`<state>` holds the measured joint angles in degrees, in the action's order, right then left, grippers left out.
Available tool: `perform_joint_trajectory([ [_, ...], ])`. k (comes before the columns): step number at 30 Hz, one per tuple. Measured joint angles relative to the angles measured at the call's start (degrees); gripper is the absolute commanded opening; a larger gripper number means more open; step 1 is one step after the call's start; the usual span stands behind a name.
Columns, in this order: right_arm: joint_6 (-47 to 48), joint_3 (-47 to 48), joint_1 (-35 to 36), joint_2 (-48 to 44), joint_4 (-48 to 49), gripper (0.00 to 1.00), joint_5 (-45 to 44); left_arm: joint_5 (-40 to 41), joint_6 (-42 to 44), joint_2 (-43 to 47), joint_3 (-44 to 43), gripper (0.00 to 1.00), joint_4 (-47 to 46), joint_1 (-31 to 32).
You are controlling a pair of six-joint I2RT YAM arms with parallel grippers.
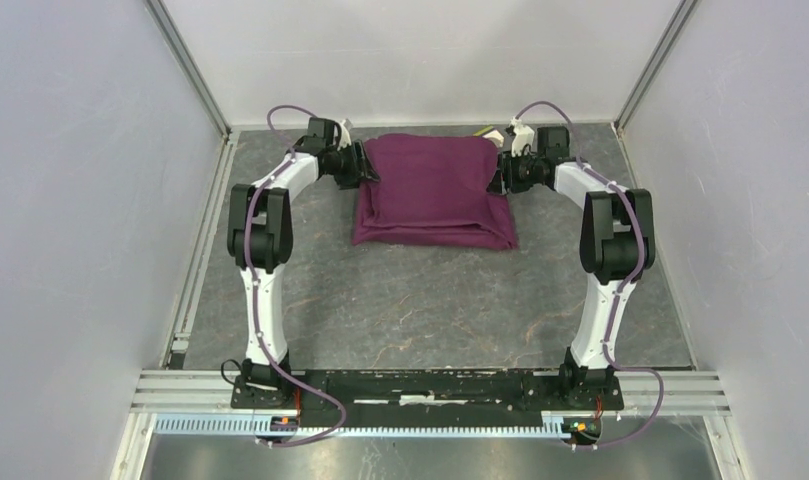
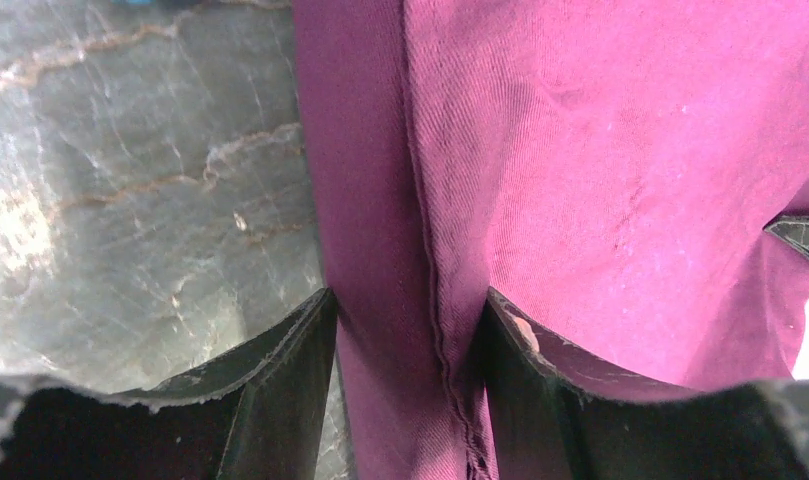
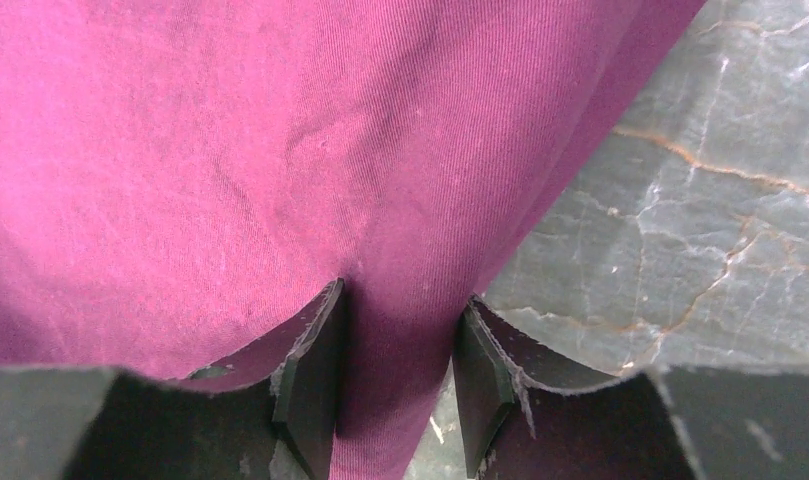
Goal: Open and lay out the surgical kit
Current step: Move the surgical kit at the center of the board, then open the surgical kit at the center of the board.
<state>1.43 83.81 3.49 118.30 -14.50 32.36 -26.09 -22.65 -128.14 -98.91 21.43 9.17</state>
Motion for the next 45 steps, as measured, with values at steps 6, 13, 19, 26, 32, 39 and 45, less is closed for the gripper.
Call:
perform_joint_trajectory([
  [6, -0.7, 2.67, -0.04, 1.84, 0.04, 0.47, 0.0, 0.57, 0.0, -2.84, -4.55, 0.6, 0.72, -0.04],
  [13, -0.57, 4.66, -0.07, 2.93, -1.38, 0.48, 0.15, 0.57, 0.0, -3.04, -4.76, 0.6, 1.09, -0.07],
  [19, -0.07, 6.21, -0.04, 3.58, -2.75, 0.55, 0.33, 0.48, 0.0, -2.25, -2.29, 0.64, -1.46, -0.11],
  [26, 2.23, 6.21, 0.66, 3.15, -2.91, 0.77, 0.96, 0.81, 0.26, -2.19, -2.14, 0.81, -1.11, -0.07],
  [32, 7.58, 4.63, 1.22, -4.17, -3.58, 0.85, -2.36, 2.1, 1.44, 0.26, -1.97, 0.93, 0.46, -1.27],
  [39, 12.98, 3.37, 3.08, -16.98, -2.12, 0.86, -5.07, 2.62, 5.81, 13.31, 4.15, 1.0, 0.52, -5.49],
  [45, 15.56, 3.3, 15.15, -19.17, -1.51, 0.86, -7.5, 2.25, 8.24, 25.57, 13.05, 1.0, 0.39, -13.49],
])
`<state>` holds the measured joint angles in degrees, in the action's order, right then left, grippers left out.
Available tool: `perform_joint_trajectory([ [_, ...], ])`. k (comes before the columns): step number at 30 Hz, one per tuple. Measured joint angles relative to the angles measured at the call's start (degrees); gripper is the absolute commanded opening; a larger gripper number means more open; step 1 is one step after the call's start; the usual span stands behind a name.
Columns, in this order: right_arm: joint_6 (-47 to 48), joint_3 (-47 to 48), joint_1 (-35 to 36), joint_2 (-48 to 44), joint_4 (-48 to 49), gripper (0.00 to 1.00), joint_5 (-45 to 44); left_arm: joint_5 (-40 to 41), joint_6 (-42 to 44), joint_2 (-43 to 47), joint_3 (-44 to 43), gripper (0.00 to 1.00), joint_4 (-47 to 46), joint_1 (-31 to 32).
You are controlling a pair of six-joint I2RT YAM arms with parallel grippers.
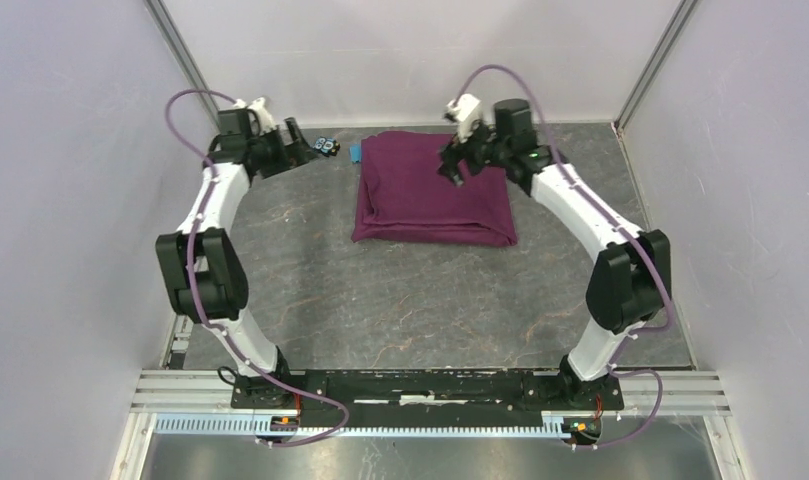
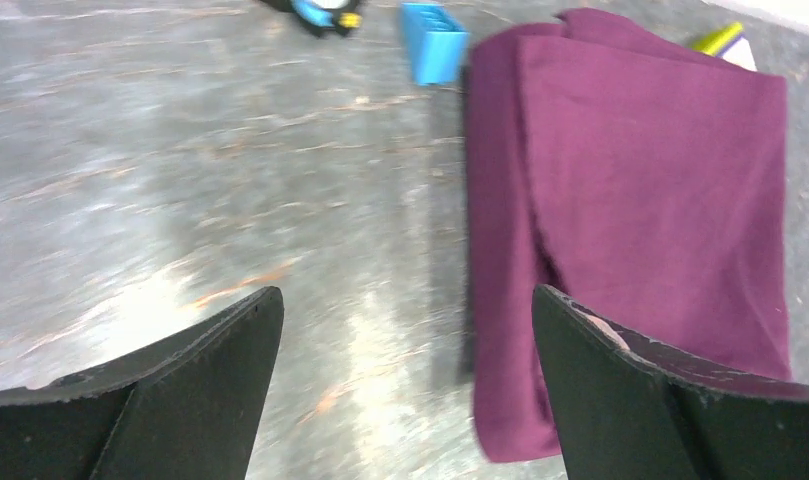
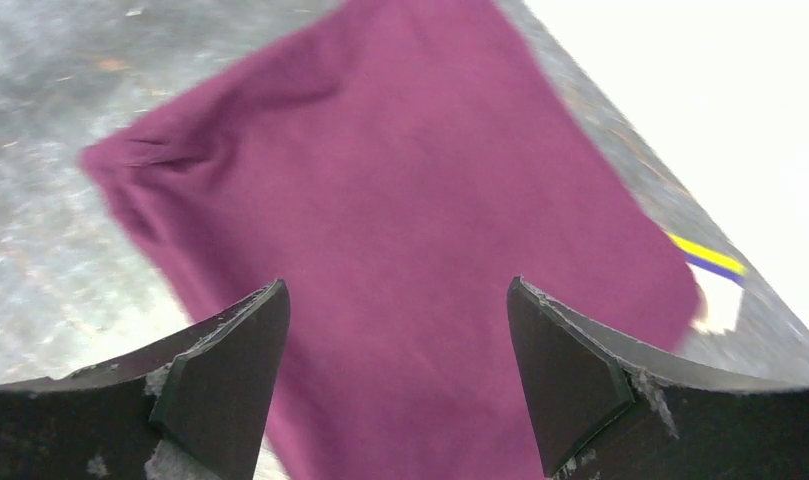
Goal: Open and lay out the surgical kit
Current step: Open the surgical kit at the center of the board.
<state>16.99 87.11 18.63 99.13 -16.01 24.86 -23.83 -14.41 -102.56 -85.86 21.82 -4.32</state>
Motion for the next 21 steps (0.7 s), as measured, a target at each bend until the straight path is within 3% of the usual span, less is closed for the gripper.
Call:
perform_joint_trajectory([
  [5, 1.42, 1.49, 12.22, 3.5, -1.14, 0.86, -2.34, 0.59, 3.08, 4.66, 4.61, 1.0, 1.31, -7.69],
  [10, 1.53, 7.61, 20.44, 11.78, -2.6, 0.86, -4.76, 0.92, 5.33, 9.62, 10.49, 1.0, 2.86, -8.79],
  [21, -0.48, 15.04, 23.28, 22.75, -5.16, 0.82, -6.45, 0.59, 7.48, 15.1, 15.02, 1.0, 3.15, -8.74],
])
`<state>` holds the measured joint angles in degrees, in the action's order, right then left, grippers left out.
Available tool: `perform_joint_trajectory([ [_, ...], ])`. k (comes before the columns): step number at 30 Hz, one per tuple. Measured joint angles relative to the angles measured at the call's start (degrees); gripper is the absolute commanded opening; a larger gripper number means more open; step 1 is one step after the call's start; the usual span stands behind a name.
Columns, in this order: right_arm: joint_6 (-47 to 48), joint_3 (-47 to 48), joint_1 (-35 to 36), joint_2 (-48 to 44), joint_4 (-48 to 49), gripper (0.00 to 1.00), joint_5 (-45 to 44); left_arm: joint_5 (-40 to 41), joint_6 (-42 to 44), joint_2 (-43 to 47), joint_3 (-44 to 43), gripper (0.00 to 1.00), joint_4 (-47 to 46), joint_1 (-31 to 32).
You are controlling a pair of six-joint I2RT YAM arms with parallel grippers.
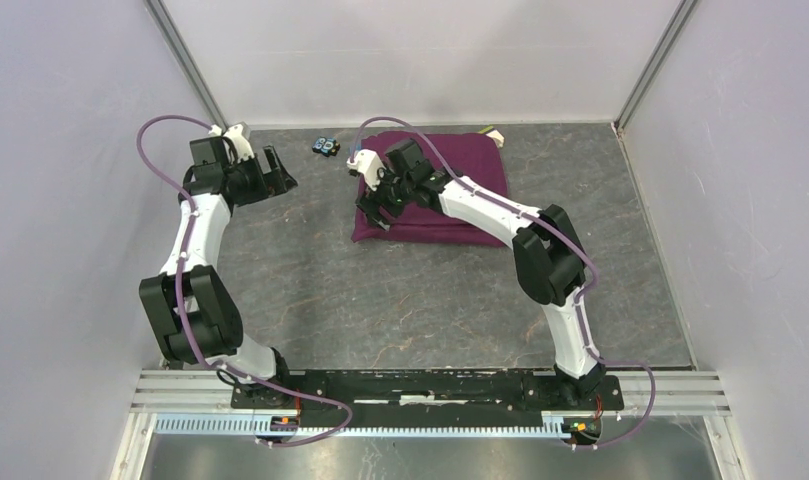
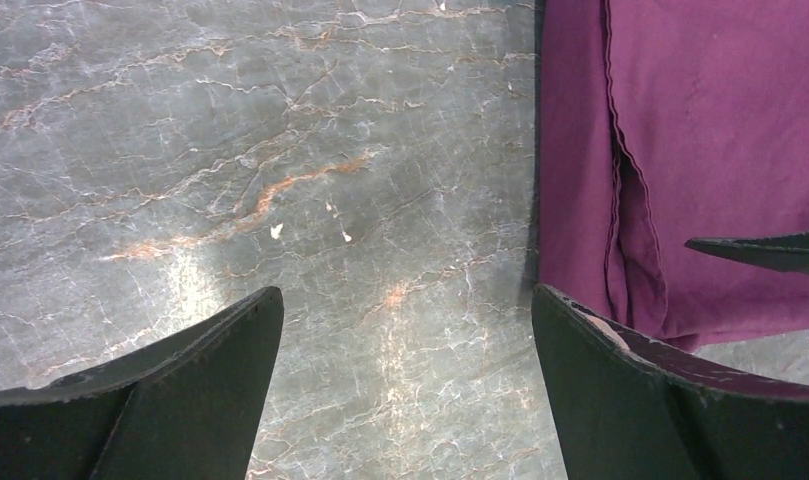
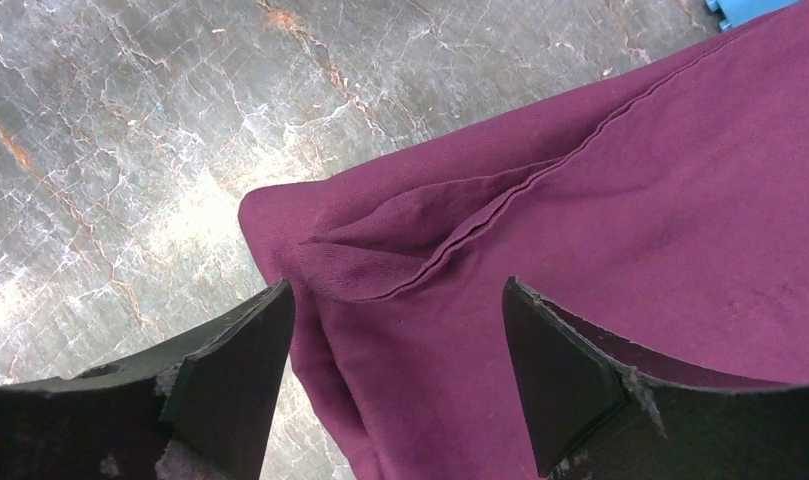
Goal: Open and lay out the surgical kit
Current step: Open the surgical kit at the center of the board.
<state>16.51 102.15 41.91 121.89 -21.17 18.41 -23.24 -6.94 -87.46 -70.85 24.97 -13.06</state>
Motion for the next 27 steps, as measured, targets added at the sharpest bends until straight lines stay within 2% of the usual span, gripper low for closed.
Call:
perform_joint_trajectory([
  [7, -1.53, 1.6, -0.04, 1.92, -0.13, 0.71, 1.53, -0.96, 0.0, 0.0, 0.7, 1.0, -0.04, 0.0],
  [12, -2.34, 2.45, -0.04, 3.52, -0.11, 0.57, 3.26, -1.11, 0.0, 0.0, 1.38, 1.0, -0.09, 0.0],
  [17, -3.02, 2.78, -0.07, 4.76, -0.28, 0.4, 4.7, -1.18, 0.0, -0.02, 1.49, 1.0, -0.15, 0.0],
  [23, -3.28, 4.22, -0.55, 4.76, -0.72, 0.25, 5.03, -1.36, 0.02, -0.09, 1.49, 1.0, -0.15, 0.0],
  [27, -3.82, 4.9, -1.66, 4.7, -0.63, 0.06, 5.35, -1.36, 0.02, -0.15, 1.46, 1.0, -0.15, 0.0],
])
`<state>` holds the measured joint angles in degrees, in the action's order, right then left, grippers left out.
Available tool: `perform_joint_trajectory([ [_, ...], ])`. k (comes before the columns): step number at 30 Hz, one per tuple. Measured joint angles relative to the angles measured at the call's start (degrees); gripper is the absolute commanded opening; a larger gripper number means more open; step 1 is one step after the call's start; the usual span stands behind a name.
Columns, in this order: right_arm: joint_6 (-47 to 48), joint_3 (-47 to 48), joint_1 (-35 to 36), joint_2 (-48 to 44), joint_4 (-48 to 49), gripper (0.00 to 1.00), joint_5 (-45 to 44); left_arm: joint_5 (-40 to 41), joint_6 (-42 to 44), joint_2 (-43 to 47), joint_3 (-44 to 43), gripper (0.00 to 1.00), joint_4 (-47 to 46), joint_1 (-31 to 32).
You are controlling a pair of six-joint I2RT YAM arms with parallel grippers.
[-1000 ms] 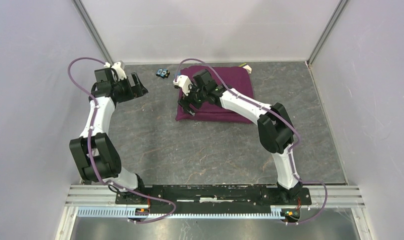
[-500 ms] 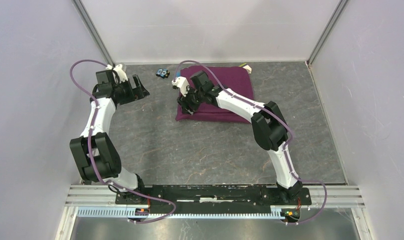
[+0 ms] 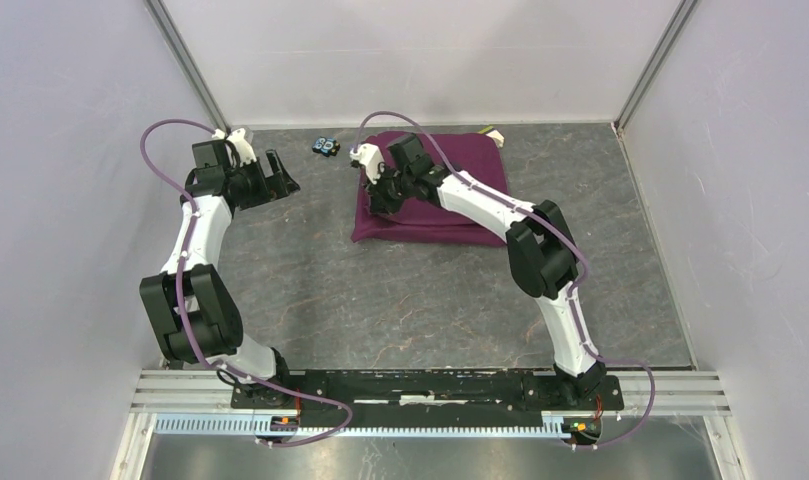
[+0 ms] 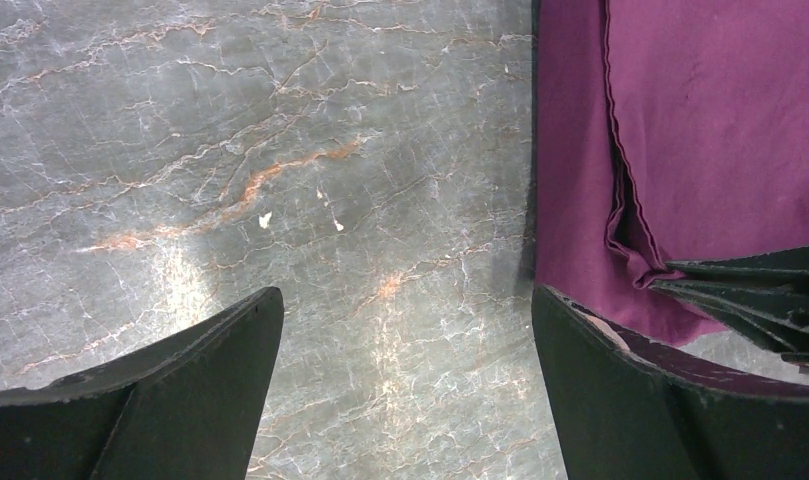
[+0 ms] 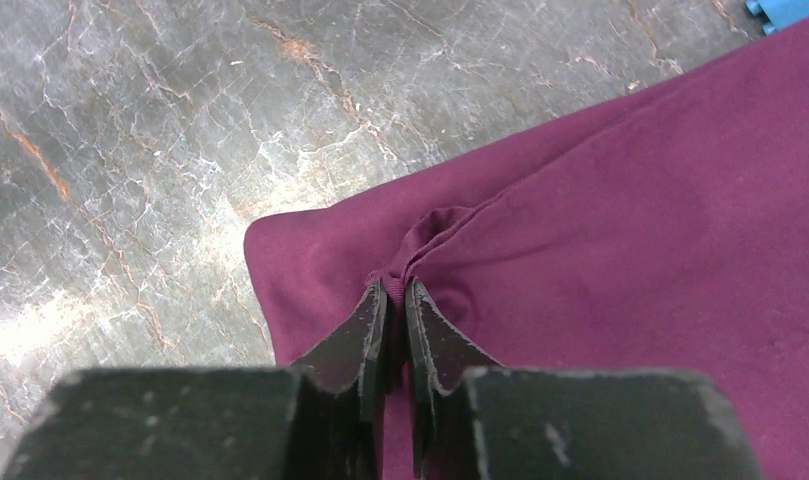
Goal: Open and lay out the surgical kit
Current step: Open the surgical kit at the center of the board.
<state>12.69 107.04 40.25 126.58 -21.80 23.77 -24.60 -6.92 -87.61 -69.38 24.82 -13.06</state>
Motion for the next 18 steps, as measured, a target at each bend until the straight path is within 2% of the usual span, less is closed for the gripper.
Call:
perform_joint_trajectory([
  [1, -0.2, 0.0, -0.33, -0.07, 0.07, 0.01, 0.11, -0.02, 0.02, 0.0, 0.0, 1.0, 0.0, 0.0],
  [7, -0.63, -0.13, -2.14, -2.14, -0.22, 0.0, -0.66, -0.33, 0.0, -0.17, -0.44, 1.0, 0.07, -0.02],
  [11, -0.37, -4.42, -5.6, -10.08, 0.09, 0.0, -1.9, -1.66, 0.0, -0.9, -1.88, 1.0, 0.11, -0.04],
  [14, 0.11, -11.3, -12.83, -20.96, 1.44, 0.0, -2.21, -2.73, -0.02, -1.11, -2.84, 1.0, 0.07, -0.07],
  [18, 1.75, -20.39, -28.0, -35.74, 3.32, 0.02, -3.87, -4.13, -0.04, -1.38, -4.11, 1.0, -0.22, -0.04],
])
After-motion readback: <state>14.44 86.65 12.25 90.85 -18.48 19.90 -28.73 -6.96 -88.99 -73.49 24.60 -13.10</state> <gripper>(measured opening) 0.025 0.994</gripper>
